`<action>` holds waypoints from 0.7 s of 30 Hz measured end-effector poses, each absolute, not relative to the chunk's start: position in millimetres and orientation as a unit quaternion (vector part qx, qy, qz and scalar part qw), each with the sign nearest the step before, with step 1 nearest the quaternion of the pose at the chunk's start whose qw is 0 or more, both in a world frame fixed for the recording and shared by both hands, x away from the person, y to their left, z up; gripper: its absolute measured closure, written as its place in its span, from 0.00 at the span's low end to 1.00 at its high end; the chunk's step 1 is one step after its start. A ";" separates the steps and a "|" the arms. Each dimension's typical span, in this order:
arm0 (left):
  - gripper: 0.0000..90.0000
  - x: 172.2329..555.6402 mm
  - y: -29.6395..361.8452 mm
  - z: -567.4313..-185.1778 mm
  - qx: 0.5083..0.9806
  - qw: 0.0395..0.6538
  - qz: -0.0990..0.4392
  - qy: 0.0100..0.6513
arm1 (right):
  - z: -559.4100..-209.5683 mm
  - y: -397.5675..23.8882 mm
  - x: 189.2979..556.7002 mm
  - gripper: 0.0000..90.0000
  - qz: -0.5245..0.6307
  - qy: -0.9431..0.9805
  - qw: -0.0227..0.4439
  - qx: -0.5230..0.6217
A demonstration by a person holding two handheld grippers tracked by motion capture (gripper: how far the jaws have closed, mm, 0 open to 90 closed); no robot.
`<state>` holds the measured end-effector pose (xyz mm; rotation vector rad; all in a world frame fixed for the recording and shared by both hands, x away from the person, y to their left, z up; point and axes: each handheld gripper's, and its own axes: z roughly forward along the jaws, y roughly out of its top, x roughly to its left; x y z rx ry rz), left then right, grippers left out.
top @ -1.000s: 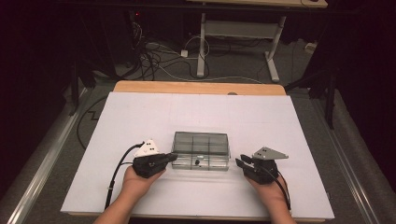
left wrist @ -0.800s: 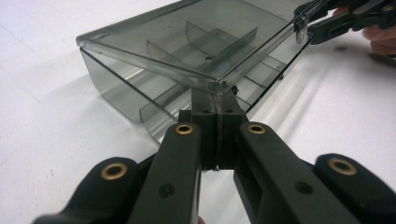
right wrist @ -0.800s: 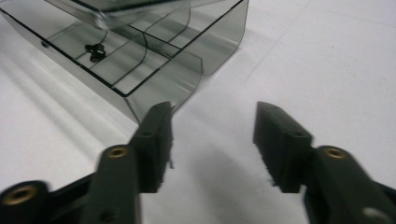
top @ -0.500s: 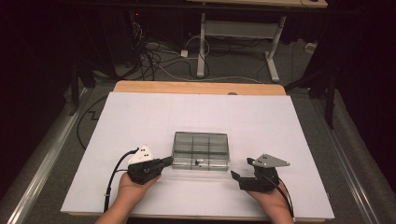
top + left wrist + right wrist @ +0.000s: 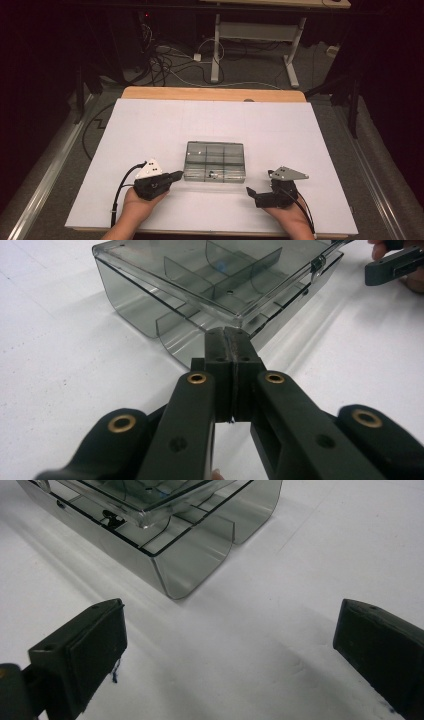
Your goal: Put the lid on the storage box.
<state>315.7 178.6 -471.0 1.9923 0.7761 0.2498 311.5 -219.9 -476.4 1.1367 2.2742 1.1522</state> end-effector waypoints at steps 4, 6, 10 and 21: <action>0.97 315.5 184.1 -470.6 0.811 0.473 0.105 0.328 | -476.5 -220.3 311.4 0.01 0.408 0.801 0.172 0.403; 0.96 316.4 187.3 -471.3 0.810 0.470 0.103 0.335 | -476.4 -220.9 311.9 0.01 0.410 0.801 0.172 0.402; 0.93 315.5 195.3 -471.3 0.814 0.456 0.109 0.342 | -476.3 -221.3 311.8 0.00 0.411 0.800 0.172 0.402; 0.56 305.7 219.9 -475.2 0.808 0.441 0.138 0.366 | -475.9 -219.8 310.4 0.00 0.410 0.800 0.178 0.401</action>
